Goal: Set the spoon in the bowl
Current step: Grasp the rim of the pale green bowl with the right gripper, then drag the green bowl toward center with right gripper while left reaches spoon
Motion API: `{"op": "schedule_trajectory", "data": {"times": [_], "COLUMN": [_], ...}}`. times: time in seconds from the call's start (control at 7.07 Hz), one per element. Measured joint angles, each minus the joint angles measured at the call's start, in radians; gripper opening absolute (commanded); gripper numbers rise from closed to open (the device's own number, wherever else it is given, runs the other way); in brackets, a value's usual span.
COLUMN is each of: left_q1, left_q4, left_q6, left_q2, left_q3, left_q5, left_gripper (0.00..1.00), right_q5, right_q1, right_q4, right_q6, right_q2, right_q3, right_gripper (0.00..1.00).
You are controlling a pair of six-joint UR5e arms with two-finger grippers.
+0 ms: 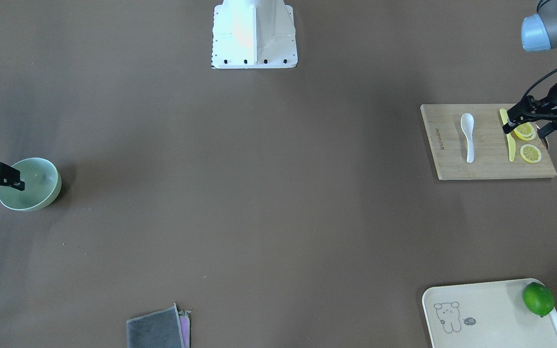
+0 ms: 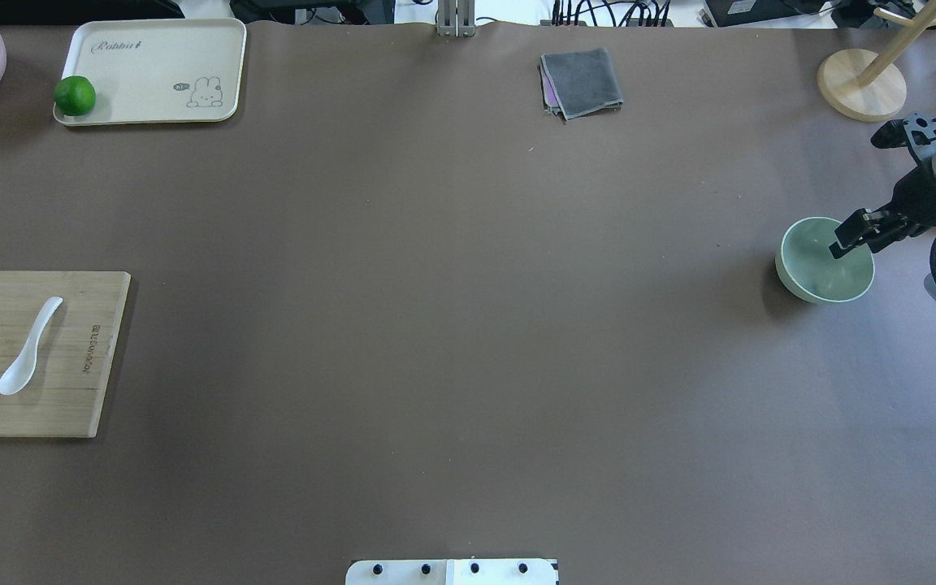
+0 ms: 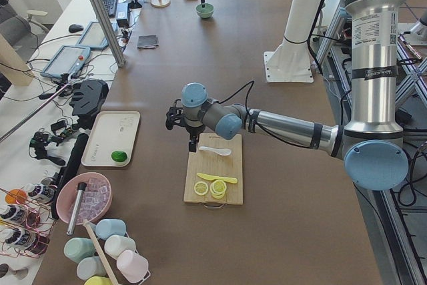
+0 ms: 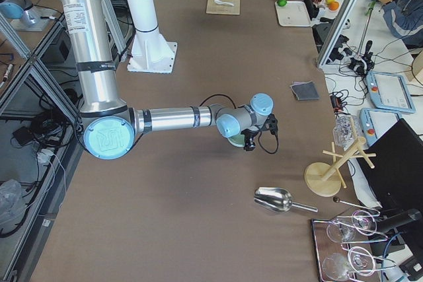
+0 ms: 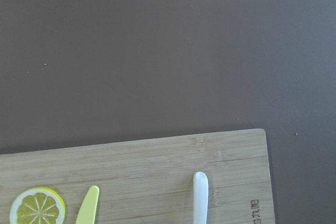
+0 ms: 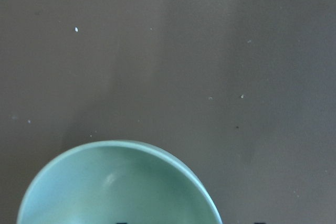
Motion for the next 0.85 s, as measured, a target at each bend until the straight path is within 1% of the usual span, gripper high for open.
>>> {"op": "schedule_trajectory", "data": {"times": [0.14,0.42,0.57,0.71,0.85], "left_q1": [0.000,0.002,0.006,0.027,0.073], "left_q4": [0.000,-0.001,-0.010,-0.030,-0.055], "left_q6": [0.000,-0.004,-0.011,-0.036,-0.078], "left_q2": [0.001,0.004,0.018,0.040,0.050], "left_q3": [-0.001,-0.002,-0.008,-0.014,-0.015], "left_q5": [0.000,0.000,-0.001,-0.001,0.016], "left_gripper": [0.97,0.97,0.95,0.92,0.89], "right_q5": [-0.003,-0.004,0.000,0.007,0.012], "right_q1": [-0.003,-0.005,-0.007,-0.019,-0.057], "right_q4": [0.000,0.000,-0.002,-0.006,-0.007], "right_q6": [-0.001,0.009,0.056,0.145,0.261], "right_q2": [-0.001,0.002,0.009,0.019,0.041], "right_q3": [-0.004,0.002,0.032,0.083,0.130], "right_gripper": [0.00,0.00,0.00,0.00,0.00]}}
